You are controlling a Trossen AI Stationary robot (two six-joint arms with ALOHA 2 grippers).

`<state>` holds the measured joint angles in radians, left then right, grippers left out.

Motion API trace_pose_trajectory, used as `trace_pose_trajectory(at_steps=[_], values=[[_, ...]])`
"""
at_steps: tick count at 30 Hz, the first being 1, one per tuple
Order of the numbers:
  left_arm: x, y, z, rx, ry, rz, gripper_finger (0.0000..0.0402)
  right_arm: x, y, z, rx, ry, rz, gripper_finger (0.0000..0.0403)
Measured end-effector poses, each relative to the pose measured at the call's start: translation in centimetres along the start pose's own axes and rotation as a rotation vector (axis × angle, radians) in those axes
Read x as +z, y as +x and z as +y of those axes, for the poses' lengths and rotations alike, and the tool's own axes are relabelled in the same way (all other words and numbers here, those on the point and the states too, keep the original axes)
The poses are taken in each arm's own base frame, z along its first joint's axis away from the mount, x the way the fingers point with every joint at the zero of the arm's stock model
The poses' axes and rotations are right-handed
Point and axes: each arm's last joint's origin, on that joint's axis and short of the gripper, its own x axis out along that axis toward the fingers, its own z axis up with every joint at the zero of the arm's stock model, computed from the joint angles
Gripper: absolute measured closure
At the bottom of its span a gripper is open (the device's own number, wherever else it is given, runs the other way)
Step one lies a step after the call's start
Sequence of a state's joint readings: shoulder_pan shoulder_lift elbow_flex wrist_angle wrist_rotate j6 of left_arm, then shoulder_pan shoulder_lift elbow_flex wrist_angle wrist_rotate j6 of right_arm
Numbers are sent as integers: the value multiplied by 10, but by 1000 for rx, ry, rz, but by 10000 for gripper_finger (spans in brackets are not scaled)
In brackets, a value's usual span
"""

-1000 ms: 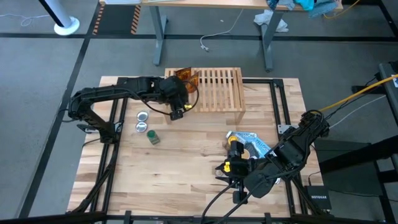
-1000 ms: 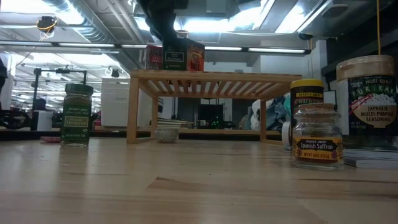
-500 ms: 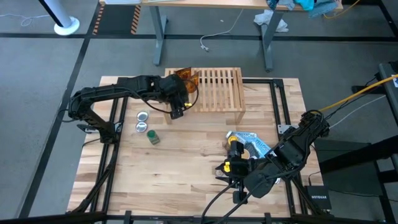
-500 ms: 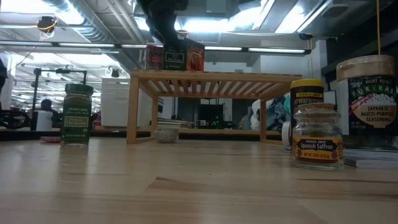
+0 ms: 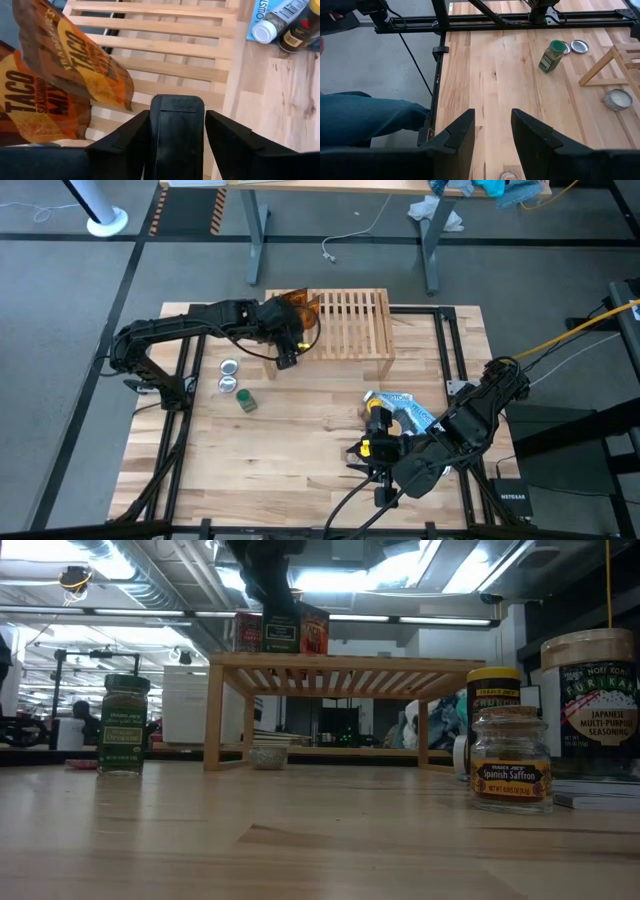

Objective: Shelf spices
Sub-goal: Put the black seasoning can on the shelf

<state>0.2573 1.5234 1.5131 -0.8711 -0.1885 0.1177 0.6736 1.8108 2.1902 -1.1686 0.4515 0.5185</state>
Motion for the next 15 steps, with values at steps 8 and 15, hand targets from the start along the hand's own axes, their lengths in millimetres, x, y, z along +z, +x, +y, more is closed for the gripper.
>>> trace_pose_trajectory(at_steps=[8,15], values=[[0,0,2,1,1,0,192,0,0,0,0,0,0,269],[4,1,9,21,15,-43,163,0,0,0,0,0,0,269]])
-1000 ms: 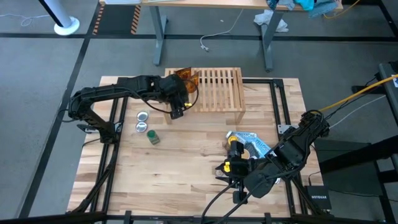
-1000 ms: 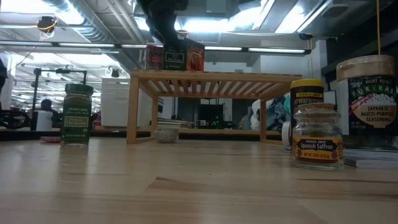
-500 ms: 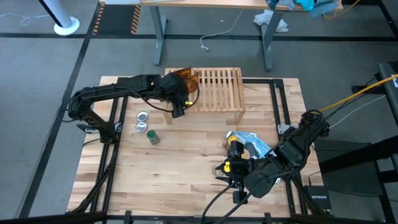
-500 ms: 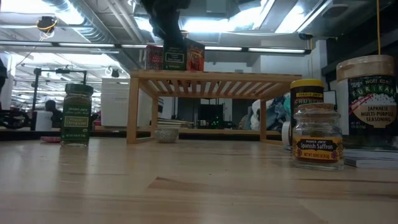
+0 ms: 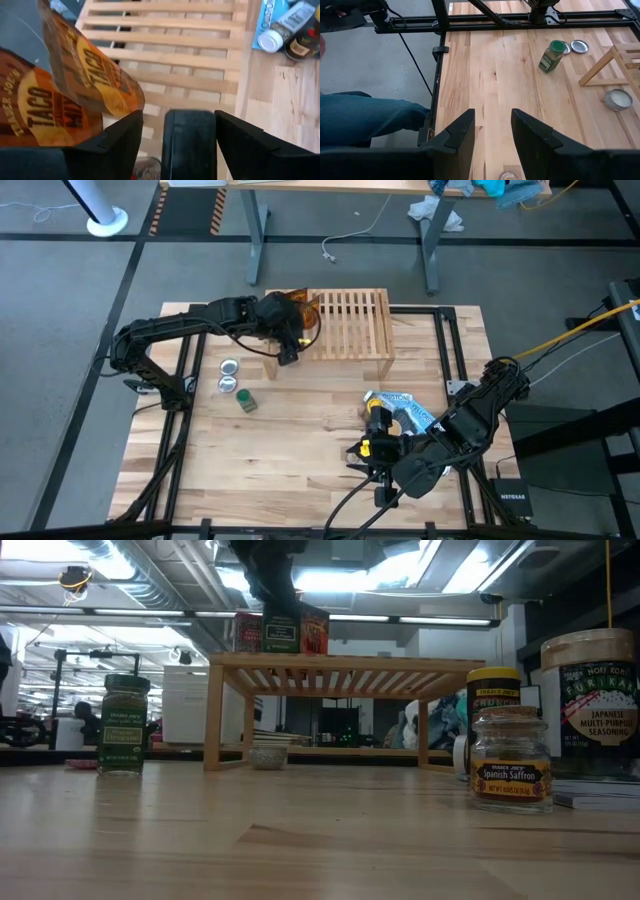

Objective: Shelf spices
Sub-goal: Put the black seasoning can on the shelf, then put the brown seasoning bottle on the shelf

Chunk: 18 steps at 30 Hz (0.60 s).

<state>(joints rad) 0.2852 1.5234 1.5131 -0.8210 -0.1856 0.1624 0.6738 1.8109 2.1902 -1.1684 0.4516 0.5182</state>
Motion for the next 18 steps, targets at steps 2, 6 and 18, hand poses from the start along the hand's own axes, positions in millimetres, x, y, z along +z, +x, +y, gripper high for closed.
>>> trace_pose_trajectory(at_steps=[2,6,18], values=[[1,0,1,4,-2,-8,156,0,0,0,0,0,0,269],[2,0,2,7,3,-18,144,0,0,0,0,0,0,269],[12,-1,1,-8,7,-123,143,0,0,0,0,0,0,269]])
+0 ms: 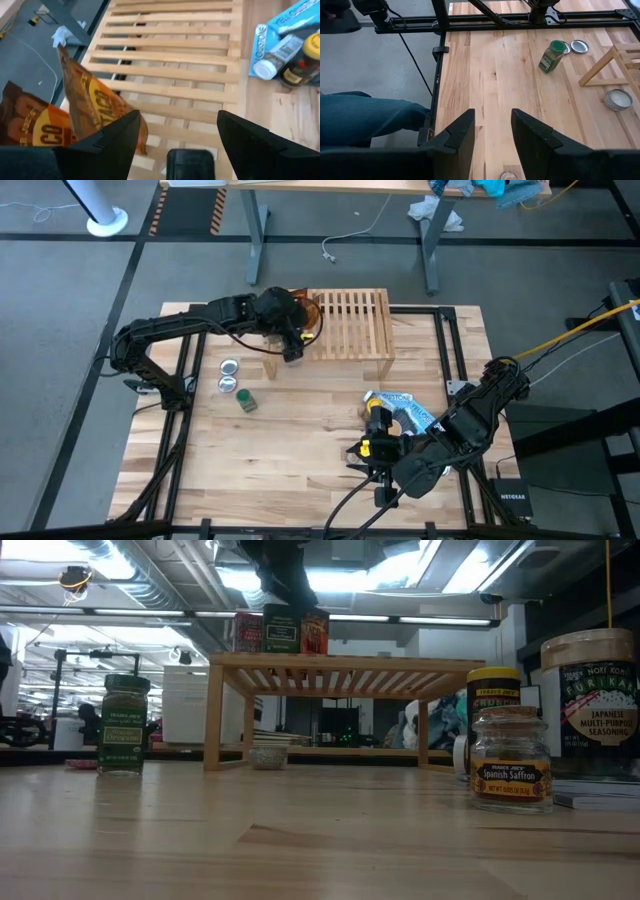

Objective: Shelf spices
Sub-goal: Put the brown seasoning bottle on the shelf

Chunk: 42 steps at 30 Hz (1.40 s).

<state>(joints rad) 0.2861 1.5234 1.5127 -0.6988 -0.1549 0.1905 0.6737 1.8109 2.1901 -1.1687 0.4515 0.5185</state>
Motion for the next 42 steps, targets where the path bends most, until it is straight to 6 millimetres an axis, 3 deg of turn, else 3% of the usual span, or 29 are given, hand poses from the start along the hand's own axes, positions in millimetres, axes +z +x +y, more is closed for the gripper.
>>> trace_pose_trajectory(at_steps=[9,18,23,34,42], values=[[8,-5,-26,-71,71,-61,144,0,0,0,0,0,0,269],[11,-9,-67,-144,117,-69,144,0,0,0,0,0,0,269],[9,2,-100,-198,147,-30,144,0,0,0,0,0,0,269],[-20,58,-188,-317,185,154,144,0,0,0,0,0,0,269],[-33,62,-251,-415,243,110,144,0,0,0,0,0,0,269]])
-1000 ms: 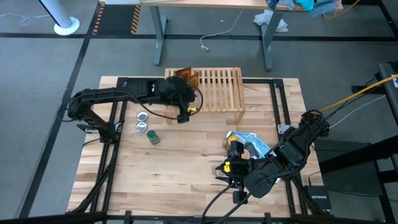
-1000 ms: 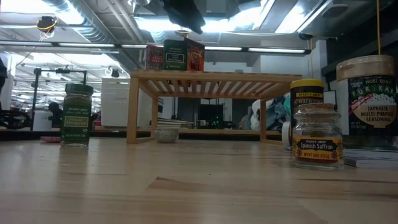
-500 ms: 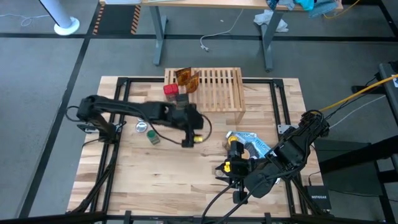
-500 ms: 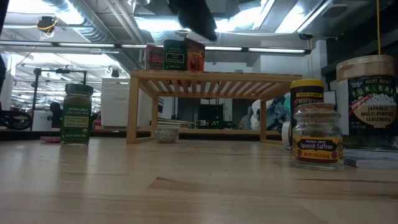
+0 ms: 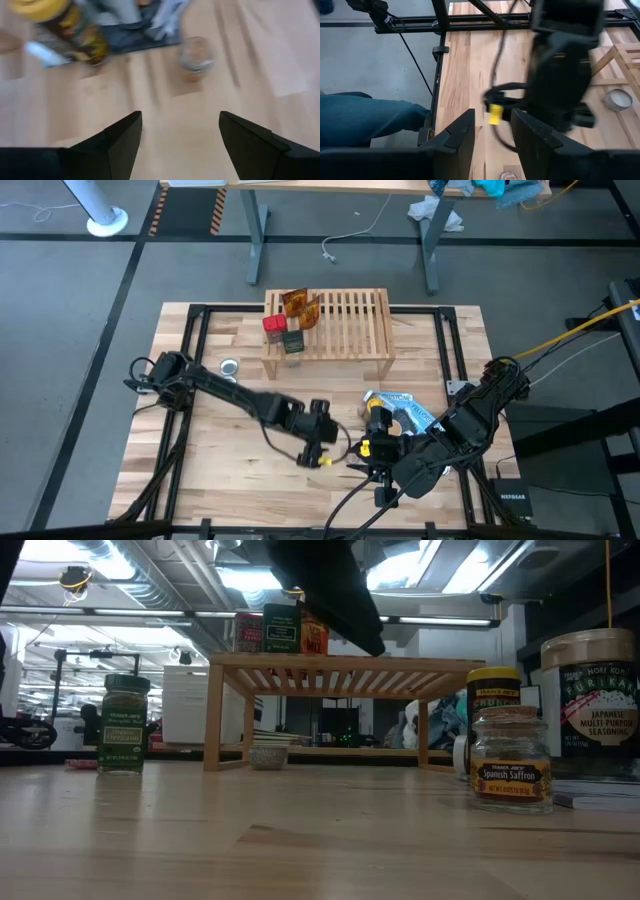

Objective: Shelf spices
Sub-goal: Put the brown seasoning bottle on the shelf

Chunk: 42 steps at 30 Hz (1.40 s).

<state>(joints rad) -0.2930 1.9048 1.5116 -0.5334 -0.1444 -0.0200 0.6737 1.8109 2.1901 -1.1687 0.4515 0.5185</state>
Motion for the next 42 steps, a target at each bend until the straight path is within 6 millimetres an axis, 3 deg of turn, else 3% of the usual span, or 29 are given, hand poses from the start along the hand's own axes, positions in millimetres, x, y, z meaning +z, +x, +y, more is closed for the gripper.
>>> trace_pose_trajectory(at_steps=[6,17,26,42], values=[[-1,16,-24,-13,11,-26,144,0,0,0,0,0,0,269],[2,54,-32,-27,-6,-127,144,0,0,0,1,0,1,269],[1,71,-43,-66,-23,-180,144,0,0,1,23,0,13,269],[1,82,-33,-50,-46,-198,144,0,0,1,23,0,12,269]])
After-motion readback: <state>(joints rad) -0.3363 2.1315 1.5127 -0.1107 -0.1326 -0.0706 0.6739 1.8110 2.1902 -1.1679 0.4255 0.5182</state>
